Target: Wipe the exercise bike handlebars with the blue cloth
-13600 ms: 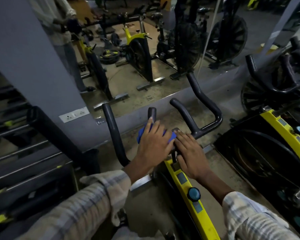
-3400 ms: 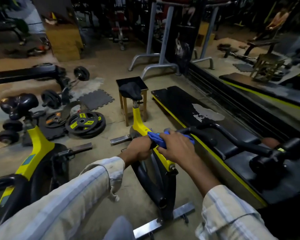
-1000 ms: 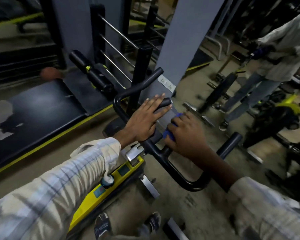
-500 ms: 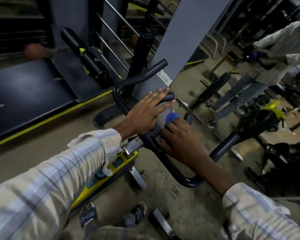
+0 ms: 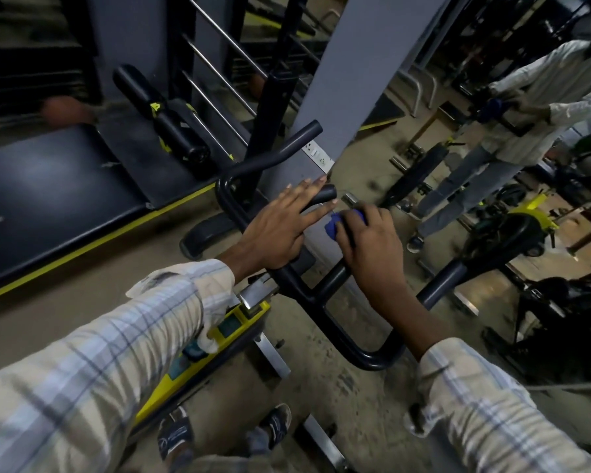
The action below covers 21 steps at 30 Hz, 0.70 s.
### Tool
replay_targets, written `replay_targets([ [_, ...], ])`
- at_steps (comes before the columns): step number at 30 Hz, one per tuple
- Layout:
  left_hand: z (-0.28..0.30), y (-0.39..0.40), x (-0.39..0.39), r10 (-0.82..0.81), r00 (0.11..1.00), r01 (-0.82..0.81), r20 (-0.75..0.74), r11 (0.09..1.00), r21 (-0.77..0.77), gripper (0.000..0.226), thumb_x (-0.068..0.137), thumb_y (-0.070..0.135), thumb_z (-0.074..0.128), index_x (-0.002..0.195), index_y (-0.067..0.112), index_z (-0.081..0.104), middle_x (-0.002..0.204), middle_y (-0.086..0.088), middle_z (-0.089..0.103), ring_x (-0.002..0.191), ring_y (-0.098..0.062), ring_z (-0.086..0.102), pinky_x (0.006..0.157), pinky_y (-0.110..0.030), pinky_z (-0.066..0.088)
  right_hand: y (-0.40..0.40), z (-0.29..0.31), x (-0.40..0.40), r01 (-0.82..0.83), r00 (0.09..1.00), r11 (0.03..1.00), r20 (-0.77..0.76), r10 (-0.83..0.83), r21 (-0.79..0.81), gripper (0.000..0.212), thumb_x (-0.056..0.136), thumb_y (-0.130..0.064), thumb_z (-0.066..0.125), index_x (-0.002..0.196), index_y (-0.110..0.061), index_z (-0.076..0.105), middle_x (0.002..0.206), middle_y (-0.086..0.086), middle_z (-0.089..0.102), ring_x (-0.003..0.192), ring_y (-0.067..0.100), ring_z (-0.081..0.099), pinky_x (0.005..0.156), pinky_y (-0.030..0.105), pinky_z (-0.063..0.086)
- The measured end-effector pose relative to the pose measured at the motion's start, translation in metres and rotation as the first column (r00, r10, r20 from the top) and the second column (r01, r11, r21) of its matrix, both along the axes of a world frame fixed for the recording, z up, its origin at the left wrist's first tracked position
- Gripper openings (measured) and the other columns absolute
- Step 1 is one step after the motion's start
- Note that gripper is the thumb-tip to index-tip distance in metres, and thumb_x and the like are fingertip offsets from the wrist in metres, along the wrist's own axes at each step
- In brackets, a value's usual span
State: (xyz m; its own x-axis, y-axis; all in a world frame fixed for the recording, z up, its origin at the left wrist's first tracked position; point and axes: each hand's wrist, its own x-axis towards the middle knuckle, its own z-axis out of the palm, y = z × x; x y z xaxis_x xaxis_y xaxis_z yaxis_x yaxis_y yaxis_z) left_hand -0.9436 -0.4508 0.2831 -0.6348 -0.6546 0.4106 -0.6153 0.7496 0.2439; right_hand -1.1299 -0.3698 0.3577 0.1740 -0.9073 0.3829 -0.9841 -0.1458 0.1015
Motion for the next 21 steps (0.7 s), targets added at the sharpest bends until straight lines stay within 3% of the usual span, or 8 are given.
replay_targets([
  [4,0.002,0.002,0.000,-0.003,1.000,0.004,-0.014,1.000,0.028,0.090,0.084,0.019,0.044,0.169,0.032,0.017,0.178,-0.009,0.001,0.164,-0.032,0.009,0.131,-0.054,0.020,-0.016,0.020,-0.005,0.193,0.932,0.981,0.305,-0.194,0.034,0.027,0.106,-0.030,0.058,0.117,-0.009,0.071,0.111,0.008,0.060,0.101,0.027,0.058,0.085,0.032,0.041],
  [7,0.003,0.003,0.000,-0.010,0.999,0.011,-0.046,0.999,0.031,0.093,0.083,0.015,0.053,0.169,0.031,0.020,0.178,-0.008,0.005,0.164,-0.032,0.010,0.130,-0.055,0.022,-0.012,0.019,-0.012,0.222,0.848,0.971,0.473,-0.239,0.091,0.026,0.105,-0.040,0.058,0.105,-0.017,0.071,0.097,0.003,0.064,0.087,0.024,0.063,0.075,0.036,0.048],
  [9,0.004,0.003,0.000,-0.008,0.999,0.009,-0.043,1.000,0.029,0.093,0.085,0.014,0.056,0.169,0.031,0.020,0.178,-0.008,0.004,0.164,-0.032,0.010,0.131,-0.054,0.021,-0.005,0.014,-0.012,0.245,0.800,0.960,0.530,-0.280,0.137,0.031,0.104,-0.051,0.059,0.102,-0.021,0.065,0.094,0.002,0.062,0.084,0.023,0.062,0.069,0.034,0.045],
  [13,0.008,0.006,0.000,-0.009,0.999,0.010,-0.033,1.000,0.022,0.092,0.085,0.015,0.055,0.169,0.029,0.020,0.178,-0.008,0.004,0.164,-0.032,0.012,0.132,-0.051,0.019,-0.001,0.013,-0.014,0.330,0.752,0.923,0.535,-0.385,0.200,0.054,0.089,-0.063,0.075,0.111,-0.017,0.058,0.103,0.002,0.058,0.089,0.021,0.056,0.071,0.034,0.040],
  [18,0.010,0.006,0.000,-0.017,0.999,0.018,-0.041,0.999,0.038,0.091,0.082,0.015,0.052,0.168,0.028,0.025,0.178,-0.010,0.007,0.163,-0.034,0.015,0.129,-0.056,0.024,0.006,0.029,-0.020,0.469,0.750,0.883,0.521,-0.407,0.015,0.030,0.104,-0.043,0.057,0.104,-0.013,0.063,0.094,0.008,0.068,0.086,0.030,0.066,0.080,0.049,0.057],
  [21,0.009,0.006,0.000,-0.010,0.999,0.011,-0.034,0.999,0.040,0.091,0.085,0.014,0.057,0.168,0.029,0.023,0.178,-0.009,0.005,0.164,-0.033,0.012,0.129,-0.057,0.024,0.021,0.028,-0.019,0.513,0.741,0.850,0.439,-0.509,0.120,0.023,0.108,-0.031,0.052,0.117,-0.013,0.063,0.098,0.009,0.070,0.088,0.030,0.067,0.079,0.042,0.054],
])
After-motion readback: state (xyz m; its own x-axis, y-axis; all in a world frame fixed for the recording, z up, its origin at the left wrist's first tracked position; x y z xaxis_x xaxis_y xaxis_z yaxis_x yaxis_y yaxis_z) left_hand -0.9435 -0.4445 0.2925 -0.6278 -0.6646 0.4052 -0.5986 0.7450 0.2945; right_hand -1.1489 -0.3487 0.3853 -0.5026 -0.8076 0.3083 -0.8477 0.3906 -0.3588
